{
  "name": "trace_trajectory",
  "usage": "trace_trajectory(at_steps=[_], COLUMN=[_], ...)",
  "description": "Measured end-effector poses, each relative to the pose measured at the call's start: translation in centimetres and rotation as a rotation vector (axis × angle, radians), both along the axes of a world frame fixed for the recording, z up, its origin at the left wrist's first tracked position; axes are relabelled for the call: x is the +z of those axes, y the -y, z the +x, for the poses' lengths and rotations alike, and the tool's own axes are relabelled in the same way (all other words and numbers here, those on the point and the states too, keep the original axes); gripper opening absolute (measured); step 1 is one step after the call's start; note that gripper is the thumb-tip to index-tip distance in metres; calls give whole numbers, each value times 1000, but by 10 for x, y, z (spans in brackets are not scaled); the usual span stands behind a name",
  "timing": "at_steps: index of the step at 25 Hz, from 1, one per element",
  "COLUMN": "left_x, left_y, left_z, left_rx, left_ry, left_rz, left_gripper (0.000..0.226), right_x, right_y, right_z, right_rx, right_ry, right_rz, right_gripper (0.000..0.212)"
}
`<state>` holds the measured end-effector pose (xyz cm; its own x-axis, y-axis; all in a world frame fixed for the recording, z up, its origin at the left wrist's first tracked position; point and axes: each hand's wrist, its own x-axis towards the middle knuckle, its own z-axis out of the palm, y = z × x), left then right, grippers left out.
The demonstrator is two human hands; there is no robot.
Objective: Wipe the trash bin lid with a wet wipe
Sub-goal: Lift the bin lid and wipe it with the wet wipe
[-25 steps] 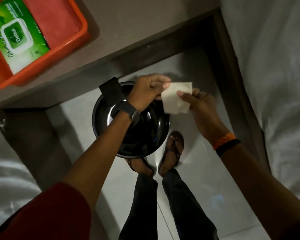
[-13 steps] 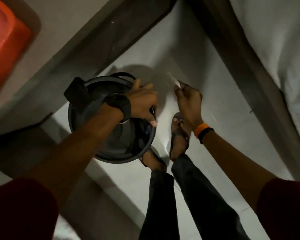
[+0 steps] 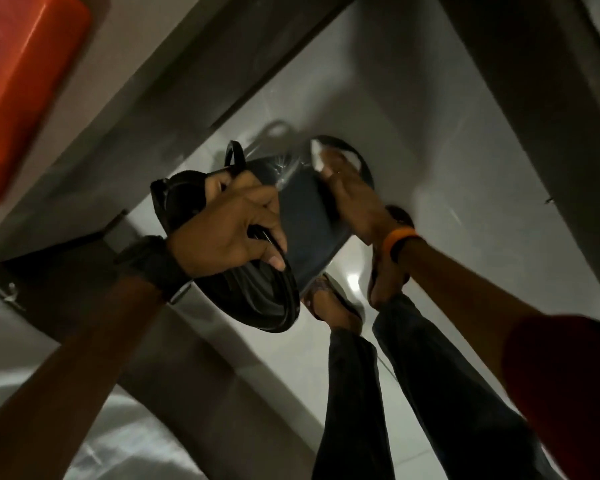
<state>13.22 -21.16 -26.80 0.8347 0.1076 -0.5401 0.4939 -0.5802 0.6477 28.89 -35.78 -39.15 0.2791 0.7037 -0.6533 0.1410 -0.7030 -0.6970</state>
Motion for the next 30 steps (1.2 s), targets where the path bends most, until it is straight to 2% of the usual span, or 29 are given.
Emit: trace_trajectory(at_steps=[1, 2, 3, 5, 7, 8, 10, 12, 13, 16, 17, 18, 20, 21, 23, 26, 28, 30], left_x=[-1, -2, -3, -6, -7, -8, -8, -10, -12, -13, -13, -13, -14, -15, -16, -13, -12, -13], left_y=[6, 11, 15, 21, 24, 26, 30, 33, 34, 39, 41, 44, 50, 52, 54, 49, 43, 40], left_z=[-6, -11, -16, -23, -33, -40, -55, -64, -68, -75, -76, -78, -75, -72, -67, -71, -78, -84], left_rx=[-11, -27, -37, -36, -32, -33, -54, -81, -95, -166, -188, -202, -246, -275, -318, -244, -181, -142], left_ry=[2, 5, 7, 16, 23, 23, 23, 28, 32, 39, 42, 49, 85, 106, 133, 90, 37, 17], left_rz=[12, 23, 31, 34, 31, 39, 70, 91, 96, 147, 165, 174, 185, 196, 208, 180, 144, 138], left_gripper=[20, 17, 16, 16, 16, 17, 18, 16, 16, 21, 22, 23, 24, 24, 23, 21, 18, 19], right_x=[-9, -6, 6, 43, 44, 32, -6, -22, -16, 21, 16, 4, -20, -23, -2, 53, 60, 39], right_y=[-4, -4, 0, 17, 18, 6, -26, -48, -53, -44, -45, -51, -70, -77, -78, -43, -14, -2], right_z=[6, 1, -14, -56, -61, -52, -18, -5, -16, -52, -47, -38, -14, -10, -28, -64, -58, -39], right_rx=[-74, -107, -69, 165, 348, 350, 278, 367, 434, 555, 581, 612, 592, 587, 616, 564, 719, 776], right_ry=[9, -9, -40, -111, -117, -35, 131, 218, 178, -70, -54, 30, 210, 214, 103, -226, -185, -36], right_rz=[-113, -115, -25, 270, 384, 323, 18, -148, -126, 125, 142, 87, -162, -221, -132, 198, 346, 363], right_gripper=[59, 54, 50, 47, 46, 46, 50, 48, 46, 43, 43, 44, 45, 46, 48, 44, 48, 49])
